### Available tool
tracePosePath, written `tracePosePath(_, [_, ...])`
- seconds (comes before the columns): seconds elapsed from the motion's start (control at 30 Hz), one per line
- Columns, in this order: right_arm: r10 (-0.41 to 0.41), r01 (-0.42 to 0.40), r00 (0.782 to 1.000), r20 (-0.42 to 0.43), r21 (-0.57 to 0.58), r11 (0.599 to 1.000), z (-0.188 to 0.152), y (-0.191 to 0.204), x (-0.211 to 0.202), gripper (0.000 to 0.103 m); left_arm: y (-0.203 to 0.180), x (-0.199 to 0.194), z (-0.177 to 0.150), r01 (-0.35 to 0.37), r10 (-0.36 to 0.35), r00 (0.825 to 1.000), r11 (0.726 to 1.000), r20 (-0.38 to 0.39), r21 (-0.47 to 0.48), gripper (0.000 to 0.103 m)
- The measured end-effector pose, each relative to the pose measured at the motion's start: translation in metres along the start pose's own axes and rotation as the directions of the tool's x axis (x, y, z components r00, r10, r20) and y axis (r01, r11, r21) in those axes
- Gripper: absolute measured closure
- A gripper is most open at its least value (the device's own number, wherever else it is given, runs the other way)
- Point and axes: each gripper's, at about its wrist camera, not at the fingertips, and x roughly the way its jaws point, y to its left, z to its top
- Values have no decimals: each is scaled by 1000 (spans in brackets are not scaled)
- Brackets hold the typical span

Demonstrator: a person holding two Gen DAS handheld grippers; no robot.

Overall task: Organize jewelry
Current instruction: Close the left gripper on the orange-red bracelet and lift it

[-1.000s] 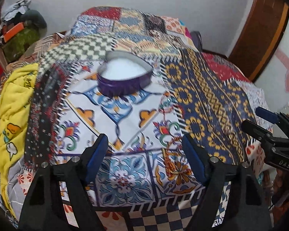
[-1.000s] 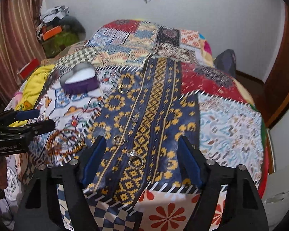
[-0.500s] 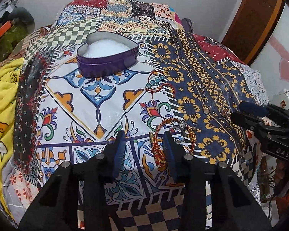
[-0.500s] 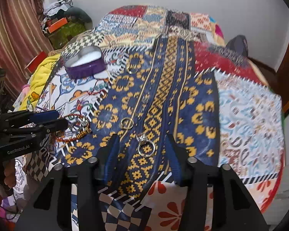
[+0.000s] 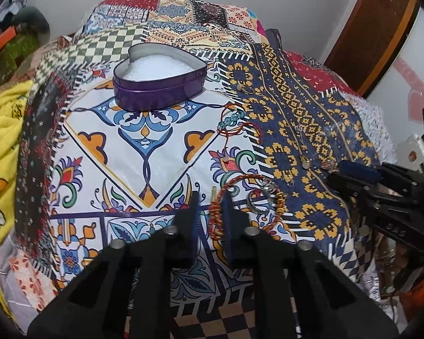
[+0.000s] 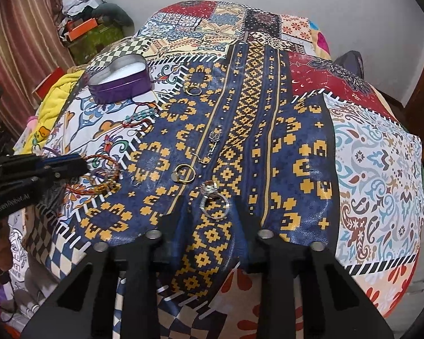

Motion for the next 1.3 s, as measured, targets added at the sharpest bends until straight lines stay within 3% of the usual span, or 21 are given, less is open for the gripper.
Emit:
tracePosePath(0.13, [17,-17,1000,7,30,999,0,-5,-3,86,0,-3,1,8,-8,1000,1000,8,-17,97])
tracePosePath(0.2, [26,-26,1000,10,39,999,0,-6,-6,95,-2,-7,2,17,-16,1000,1000,16,-22,97])
tracePosePath(0.67, [13,-20,997,74,93,995,0,-18,-32,96,-17,-60,23,20,-23,985,1000,173,16,97])
tracePosePath(0.87, [48,-52,998,47,91,994,2,-15,-31,96,-18,-73,28,51,-51,976,999,210,7,97])
tracePosePath(0.93, [90,-93,995,34,107,990,5,-14,-29,92,-18,-74,29,70,-69,974,998,214,2,97])
tracePosePath(1.07, [107,-113,993,57,123,986,9,-9,-30,55,-20,-73,32,95,-91,972,995,216,-6,97])
tracePosePath(1.2, [86,-91,995,56,106,990,12,-5,-28,55,-23,-68,34,122,-118,970,992,213,-9,97])
tracePosePath(1.3, [88,-92,995,43,103,990,12,-4,-25,55,-24,-50,32,91,-91,982,996,166,7,97])
